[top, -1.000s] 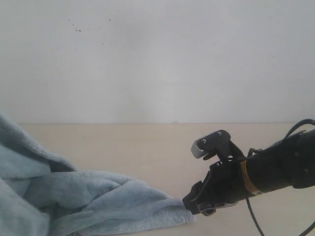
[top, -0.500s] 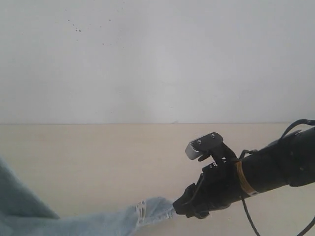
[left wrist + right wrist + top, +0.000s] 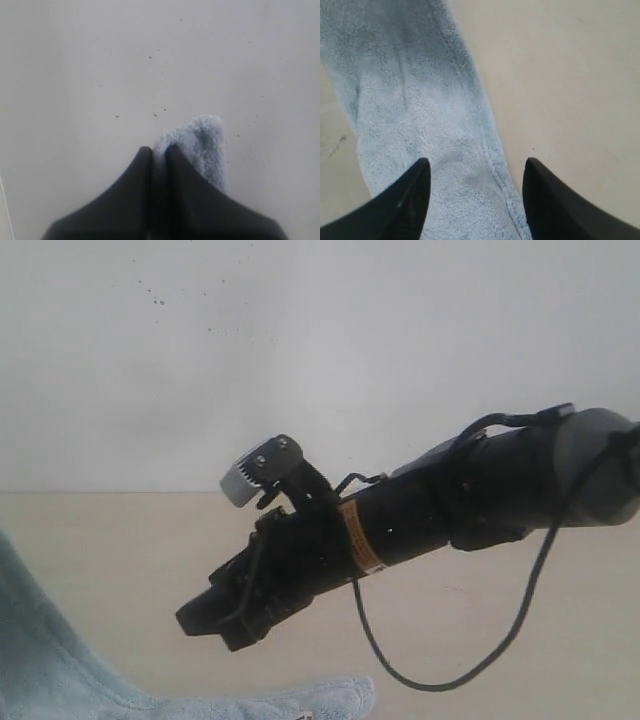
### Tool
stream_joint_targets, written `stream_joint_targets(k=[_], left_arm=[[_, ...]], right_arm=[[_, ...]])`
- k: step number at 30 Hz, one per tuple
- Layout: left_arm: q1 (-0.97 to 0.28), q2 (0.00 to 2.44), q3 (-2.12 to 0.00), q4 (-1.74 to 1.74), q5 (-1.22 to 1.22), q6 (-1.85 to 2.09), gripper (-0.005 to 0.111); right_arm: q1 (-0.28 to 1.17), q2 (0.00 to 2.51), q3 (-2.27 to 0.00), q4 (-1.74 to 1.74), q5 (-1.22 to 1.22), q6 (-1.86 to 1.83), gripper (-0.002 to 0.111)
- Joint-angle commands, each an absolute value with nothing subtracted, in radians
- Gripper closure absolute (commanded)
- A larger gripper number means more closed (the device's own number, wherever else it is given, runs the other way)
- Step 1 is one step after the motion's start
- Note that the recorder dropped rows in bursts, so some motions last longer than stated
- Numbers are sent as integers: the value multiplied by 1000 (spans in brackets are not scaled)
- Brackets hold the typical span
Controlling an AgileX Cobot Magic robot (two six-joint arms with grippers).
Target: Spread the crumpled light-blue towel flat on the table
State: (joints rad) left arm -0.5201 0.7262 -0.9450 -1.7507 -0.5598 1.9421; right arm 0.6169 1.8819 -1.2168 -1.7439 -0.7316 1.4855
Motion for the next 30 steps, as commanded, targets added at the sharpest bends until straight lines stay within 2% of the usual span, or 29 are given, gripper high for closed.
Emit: stream_joint_targets(k=[1, 9, 20, 24, 26, 28, 30], left_arm=[[-521, 728, -951, -1744, -553, 1932, 98], [-521, 728, -951, -1744, -579, 1938, 98], [-521, 733, -897, -1744, -578, 1912, 98], [-521, 733, -850, -1744, -563, 1877, 98], [-521, 733, -839, -1744, -558, 1877, 98], [-521, 733, -837, -1744, -556, 1877, 98], [-521, 733, -837, -1744, -556, 1877, 98]], right_arm=[[637, 1944, -1247, -1744, -697, 1509, 55], [637, 2004, -1245, -1744, -498, 1519, 55], [637, 2024, -1125, -1744, -376, 1575, 57], [637, 2024, -1113, -1744, -337, 1567, 78], [637, 2024, -1113, -1744, -331, 1572, 84], [637, 2024, -1106, -1744, -320, 1576, 76], [637, 2024, -1088, -1744, -284, 1576, 59]])
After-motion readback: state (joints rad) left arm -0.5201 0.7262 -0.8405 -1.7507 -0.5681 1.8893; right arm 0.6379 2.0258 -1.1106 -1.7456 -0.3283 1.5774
